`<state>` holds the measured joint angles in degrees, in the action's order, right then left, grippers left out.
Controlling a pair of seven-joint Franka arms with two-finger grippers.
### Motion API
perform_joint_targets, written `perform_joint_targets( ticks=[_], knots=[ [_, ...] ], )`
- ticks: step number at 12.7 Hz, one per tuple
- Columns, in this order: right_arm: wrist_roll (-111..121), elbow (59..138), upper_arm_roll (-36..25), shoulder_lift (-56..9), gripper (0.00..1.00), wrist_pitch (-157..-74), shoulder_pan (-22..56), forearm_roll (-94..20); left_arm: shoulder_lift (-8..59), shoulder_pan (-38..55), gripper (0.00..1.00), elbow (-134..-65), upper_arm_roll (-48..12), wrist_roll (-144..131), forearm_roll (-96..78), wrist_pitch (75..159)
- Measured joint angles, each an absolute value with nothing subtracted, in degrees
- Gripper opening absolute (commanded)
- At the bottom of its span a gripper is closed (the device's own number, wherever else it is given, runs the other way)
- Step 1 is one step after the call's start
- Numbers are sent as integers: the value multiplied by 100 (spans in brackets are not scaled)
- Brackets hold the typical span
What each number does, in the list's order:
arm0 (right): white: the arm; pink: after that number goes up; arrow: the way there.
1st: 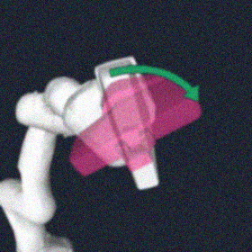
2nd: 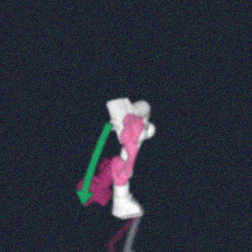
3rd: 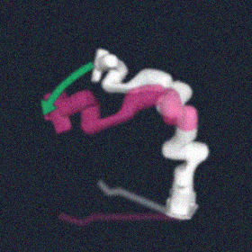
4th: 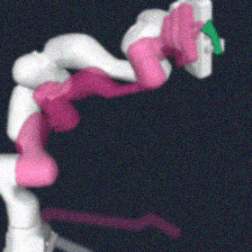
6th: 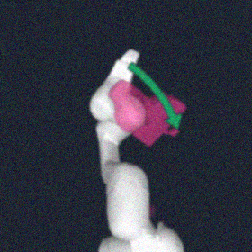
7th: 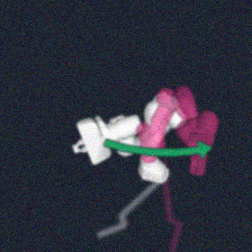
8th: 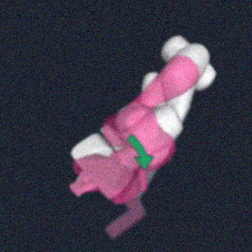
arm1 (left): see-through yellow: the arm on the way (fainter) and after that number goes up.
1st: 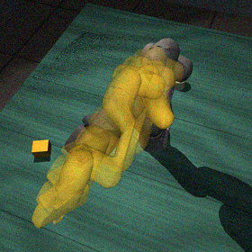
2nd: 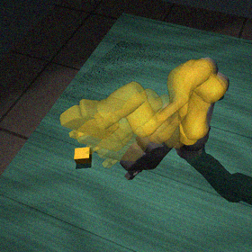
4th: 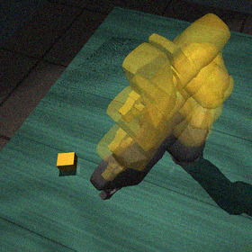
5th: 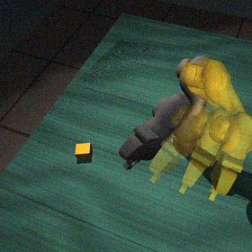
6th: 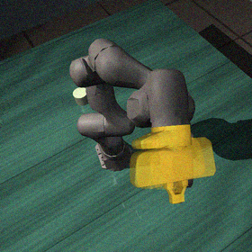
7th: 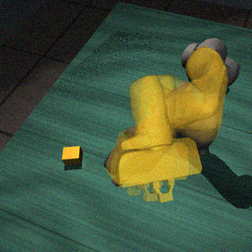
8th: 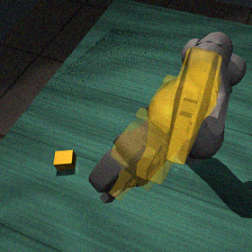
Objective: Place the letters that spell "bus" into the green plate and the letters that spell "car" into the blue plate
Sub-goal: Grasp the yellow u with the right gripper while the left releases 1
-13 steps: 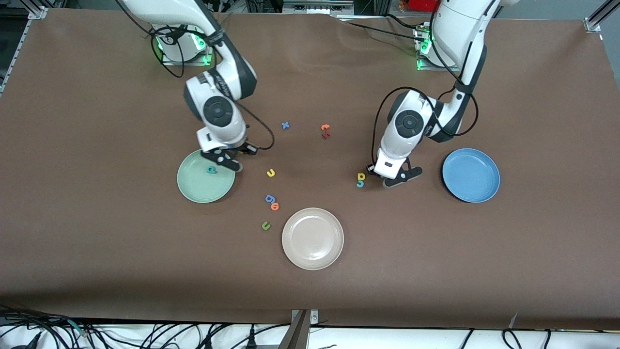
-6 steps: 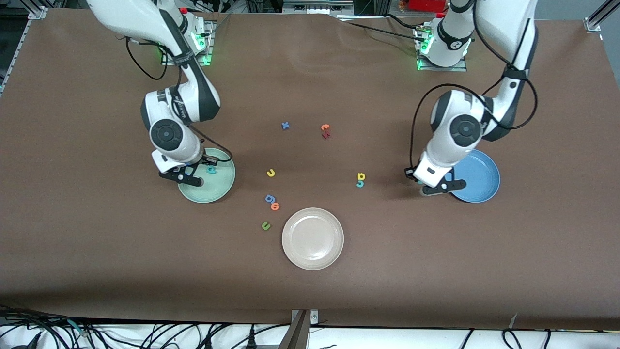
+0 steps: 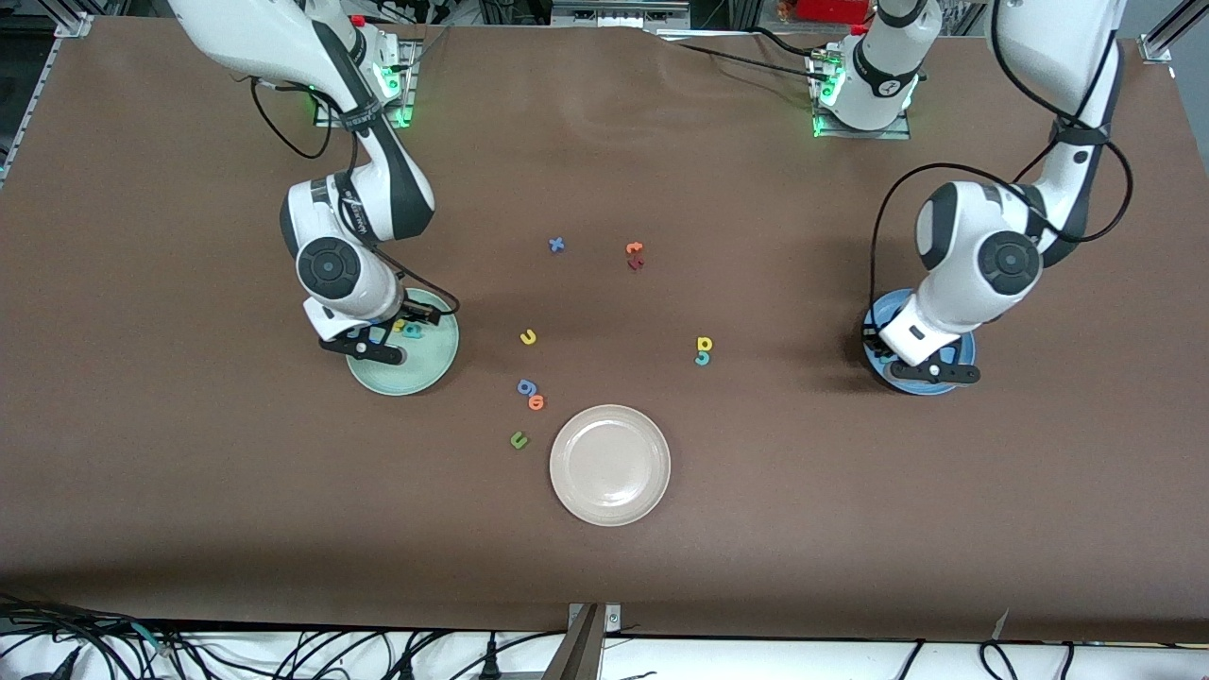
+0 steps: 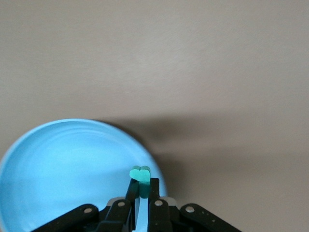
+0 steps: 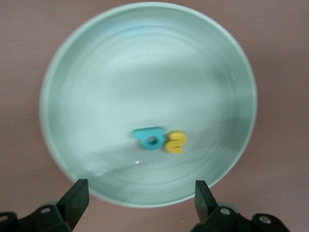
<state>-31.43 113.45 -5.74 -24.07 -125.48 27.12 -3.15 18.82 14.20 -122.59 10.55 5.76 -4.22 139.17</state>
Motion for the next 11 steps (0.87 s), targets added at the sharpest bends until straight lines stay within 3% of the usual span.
perform_joint_targets(
  ticks=[2, 5, 6, 8, 11],
  knots=[
    [-3223, 10993, -362, -2399, 91, -12373, 2754, -526, 1841, 1044, 8, -12358, 1062, 1339, -422, 13917],
    [-3442, 10837, -61, -2408, 78, -12406, 2813, -559, 1834, 719, 11, -12604, 1064, 2018, -422, 13917],
    [-3506, 10824, -10, -2441, 74, -12514, 2872, -559, 1839, 673, 18, -12700, 1063, 2084, -422, 13917],
    [-3604, 10820, 13, -2595, 70, -12947, 3036, -559, 1900, 651, 19, -12818, 1059, 2096, -422, 13918],
    [-3763, 10817, 19, -3018, 68, -13763, 3250, -559, 2076, 592, 34, -12844, 1058, 2096, -422, 13941]
  ],
)
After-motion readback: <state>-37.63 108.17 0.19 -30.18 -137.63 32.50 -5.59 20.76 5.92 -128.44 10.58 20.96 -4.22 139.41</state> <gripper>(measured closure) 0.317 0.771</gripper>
